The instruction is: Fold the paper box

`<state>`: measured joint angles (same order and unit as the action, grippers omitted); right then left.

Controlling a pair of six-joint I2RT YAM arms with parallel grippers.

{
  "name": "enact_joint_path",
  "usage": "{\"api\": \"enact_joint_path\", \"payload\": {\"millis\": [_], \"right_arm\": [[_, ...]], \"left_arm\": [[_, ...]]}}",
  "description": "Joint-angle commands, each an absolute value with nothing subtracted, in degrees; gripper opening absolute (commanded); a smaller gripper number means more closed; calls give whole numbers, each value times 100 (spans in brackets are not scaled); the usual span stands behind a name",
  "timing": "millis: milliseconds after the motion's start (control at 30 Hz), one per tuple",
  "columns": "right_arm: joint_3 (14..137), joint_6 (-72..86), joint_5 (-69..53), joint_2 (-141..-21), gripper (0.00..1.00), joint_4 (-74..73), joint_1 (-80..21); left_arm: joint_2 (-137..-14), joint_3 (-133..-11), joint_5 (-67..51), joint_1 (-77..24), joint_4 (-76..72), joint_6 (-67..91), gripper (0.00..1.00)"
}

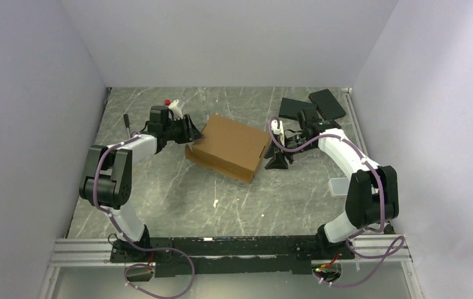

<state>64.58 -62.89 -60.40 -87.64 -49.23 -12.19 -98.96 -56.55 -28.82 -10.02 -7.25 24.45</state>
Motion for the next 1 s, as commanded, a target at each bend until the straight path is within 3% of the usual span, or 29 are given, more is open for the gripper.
{"api": "enact_joint_path", "payload": {"millis": [0,200,833,967], "right_arm": [[6473,-6055,-6323,-8723,49,-4713,-1182],[6441,-5729,-6285,-8646,49,-4471,-1126],[6477,-3616,-5693,-8749,48,-3116,-1415],[6998,-3100,-5245,-9166,37,-3123,-1854]], "left_arm": [[-10039,-5766,-3383,-940,-899,2404,42],[-9836,-5255,-3268,-1011,-1003,2854,34],[-9268,-4800,-2791,-2144,-810,3614,34],[-8593,-4609,-2071,-2132,-489,3669,39]]}}
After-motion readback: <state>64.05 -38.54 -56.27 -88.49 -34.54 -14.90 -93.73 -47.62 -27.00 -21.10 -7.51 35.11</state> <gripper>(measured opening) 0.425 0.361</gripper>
